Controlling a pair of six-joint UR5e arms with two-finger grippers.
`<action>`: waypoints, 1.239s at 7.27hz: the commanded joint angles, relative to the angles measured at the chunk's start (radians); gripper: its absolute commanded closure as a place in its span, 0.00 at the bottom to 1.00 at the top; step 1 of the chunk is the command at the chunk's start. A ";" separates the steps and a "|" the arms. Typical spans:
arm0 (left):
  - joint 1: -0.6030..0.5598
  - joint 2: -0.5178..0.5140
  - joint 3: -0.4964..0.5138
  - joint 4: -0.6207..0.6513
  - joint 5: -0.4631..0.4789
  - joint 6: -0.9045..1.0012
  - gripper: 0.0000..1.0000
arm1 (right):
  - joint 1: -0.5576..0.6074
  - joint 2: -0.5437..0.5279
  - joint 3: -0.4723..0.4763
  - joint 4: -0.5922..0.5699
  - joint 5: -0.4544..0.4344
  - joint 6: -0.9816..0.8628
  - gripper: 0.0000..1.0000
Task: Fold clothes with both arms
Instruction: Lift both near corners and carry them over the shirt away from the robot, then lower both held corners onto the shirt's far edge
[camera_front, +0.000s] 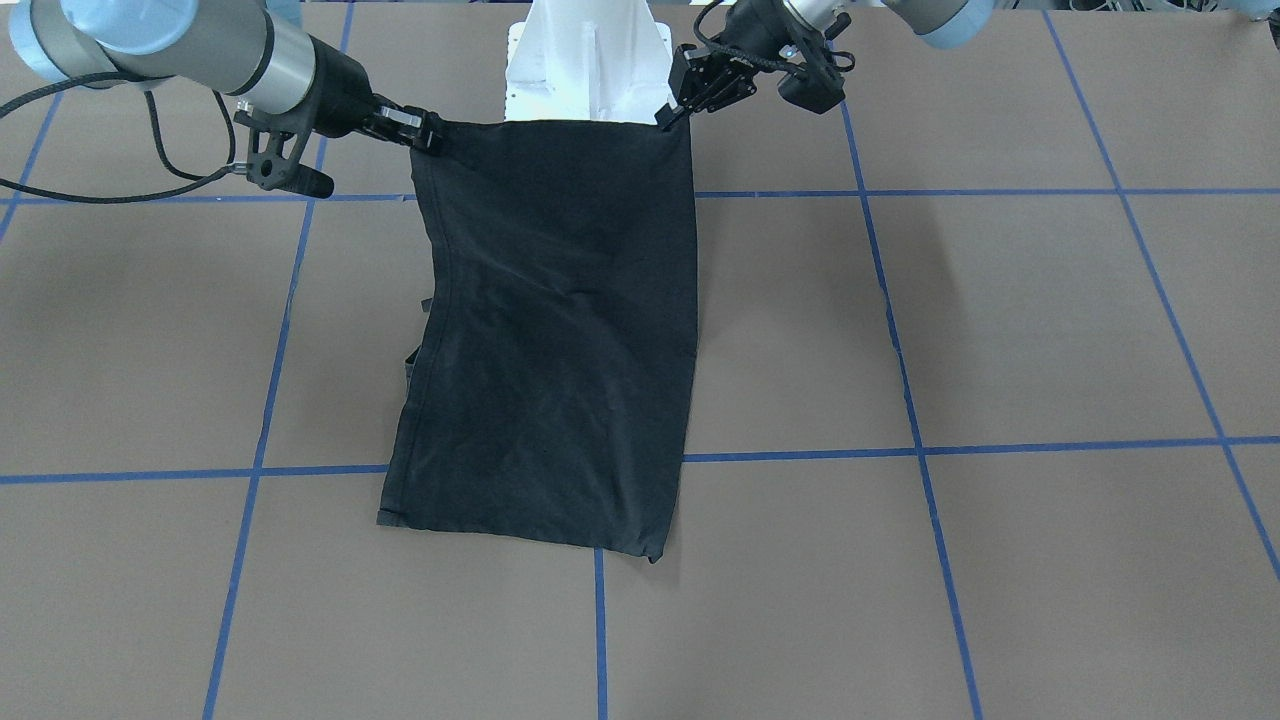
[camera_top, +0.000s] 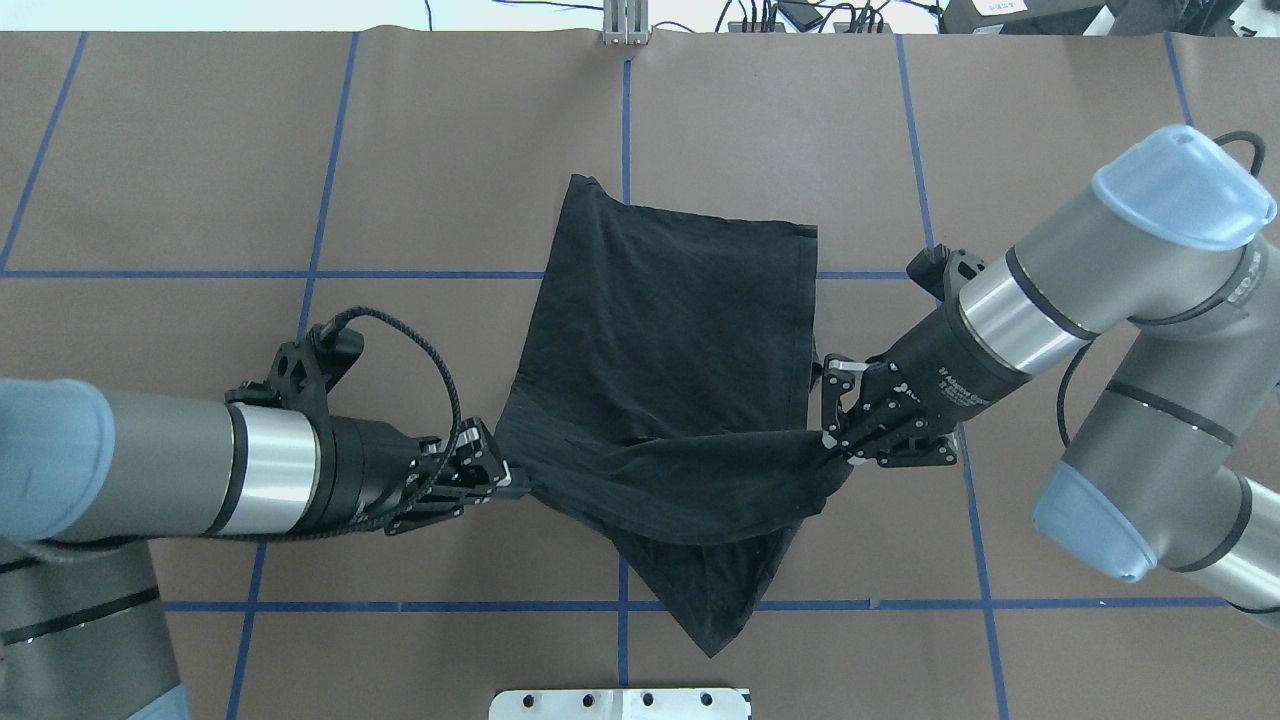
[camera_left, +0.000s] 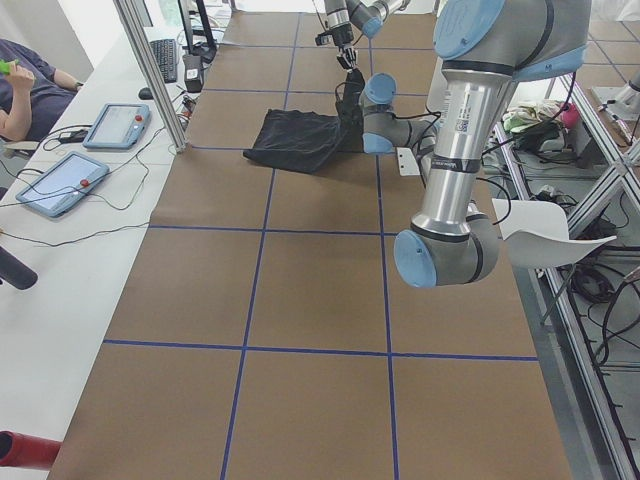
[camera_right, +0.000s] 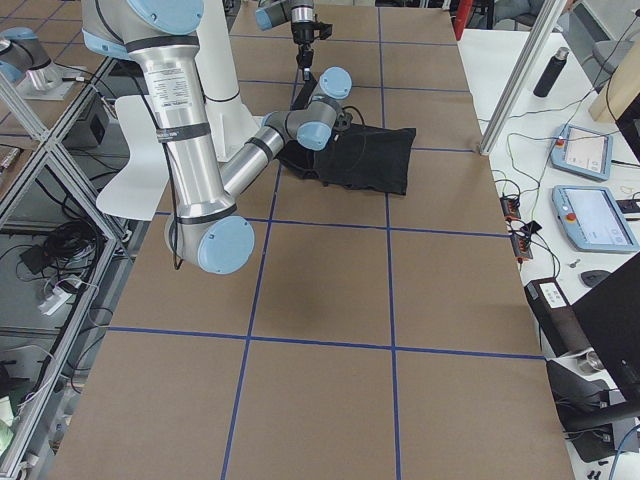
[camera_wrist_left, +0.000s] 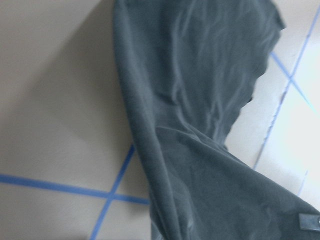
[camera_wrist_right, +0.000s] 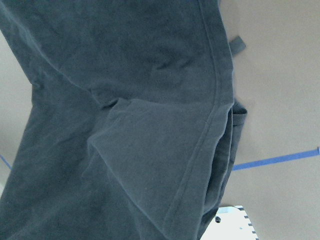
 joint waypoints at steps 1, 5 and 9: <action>-0.141 -0.170 0.170 0.063 -0.046 0.092 1.00 | 0.081 0.063 -0.092 0.000 -0.004 -0.005 1.00; -0.302 -0.264 0.391 0.042 -0.051 0.144 1.00 | 0.183 0.285 -0.405 0.002 -0.006 -0.008 1.00; -0.304 -0.393 0.690 -0.135 -0.046 0.138 1.00 | 0.220 0.366 -0.603 0.003 -0.038 -0.089 1.00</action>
